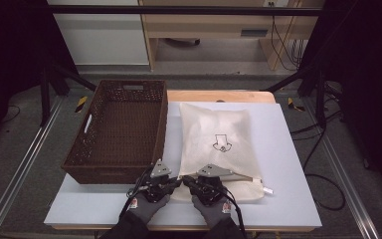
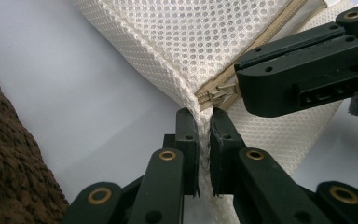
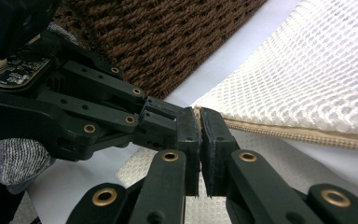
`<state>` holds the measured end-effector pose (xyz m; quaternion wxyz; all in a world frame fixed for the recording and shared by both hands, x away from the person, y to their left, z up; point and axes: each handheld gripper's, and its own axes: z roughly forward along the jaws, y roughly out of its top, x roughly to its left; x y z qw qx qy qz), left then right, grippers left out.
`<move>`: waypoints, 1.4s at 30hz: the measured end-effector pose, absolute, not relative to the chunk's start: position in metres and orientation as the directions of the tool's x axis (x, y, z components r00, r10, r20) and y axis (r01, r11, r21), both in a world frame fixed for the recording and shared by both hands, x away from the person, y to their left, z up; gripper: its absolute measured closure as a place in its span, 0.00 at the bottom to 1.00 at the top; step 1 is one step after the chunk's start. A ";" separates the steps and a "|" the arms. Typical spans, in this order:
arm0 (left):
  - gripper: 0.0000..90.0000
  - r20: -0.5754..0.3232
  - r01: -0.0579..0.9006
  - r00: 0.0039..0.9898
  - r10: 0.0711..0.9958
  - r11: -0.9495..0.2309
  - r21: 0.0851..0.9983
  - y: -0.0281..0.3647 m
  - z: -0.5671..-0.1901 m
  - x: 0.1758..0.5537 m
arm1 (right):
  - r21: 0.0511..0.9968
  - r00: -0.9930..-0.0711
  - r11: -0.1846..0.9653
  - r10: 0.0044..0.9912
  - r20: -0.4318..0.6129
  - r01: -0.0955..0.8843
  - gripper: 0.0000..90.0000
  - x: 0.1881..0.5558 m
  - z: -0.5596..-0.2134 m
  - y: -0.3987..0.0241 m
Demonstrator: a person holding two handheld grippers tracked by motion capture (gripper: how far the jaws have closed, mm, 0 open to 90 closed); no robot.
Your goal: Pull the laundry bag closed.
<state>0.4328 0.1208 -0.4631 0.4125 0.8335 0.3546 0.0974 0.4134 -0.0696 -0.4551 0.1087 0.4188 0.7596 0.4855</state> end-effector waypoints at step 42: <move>0.94 -0.065 0.463 0.736 0.674 -0.432 0.774 0.119 -0.455 0.424 | 0.821 -0.584 0.103 0.752 0.305 0.562 0.97 0.411 -0.460 -0.081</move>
